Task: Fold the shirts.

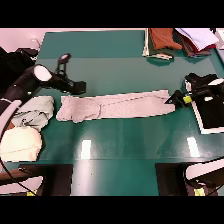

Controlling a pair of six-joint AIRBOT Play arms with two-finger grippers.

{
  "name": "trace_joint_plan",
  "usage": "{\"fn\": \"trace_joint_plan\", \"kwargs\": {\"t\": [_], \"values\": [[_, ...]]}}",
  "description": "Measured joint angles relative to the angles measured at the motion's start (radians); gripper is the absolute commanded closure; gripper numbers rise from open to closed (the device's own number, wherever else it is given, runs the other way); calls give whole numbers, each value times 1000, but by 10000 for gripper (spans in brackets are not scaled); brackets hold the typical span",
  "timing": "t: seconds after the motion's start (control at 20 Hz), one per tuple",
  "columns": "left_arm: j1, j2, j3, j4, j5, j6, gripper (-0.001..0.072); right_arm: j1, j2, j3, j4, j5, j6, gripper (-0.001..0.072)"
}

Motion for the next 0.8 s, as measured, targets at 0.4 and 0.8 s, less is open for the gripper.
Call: {"fn": "trace_joint_plan", "kwargs": {"t": [0.4, 0.8], "values": [[-210, -228, 109, -50, 137, -29, 689, 129, 143, 211, 51, 60, -15, 699], [-289, -391, 209, -89, 150, -21, 689, 323, 310, 422, 56, 89, 82, 699]]}}
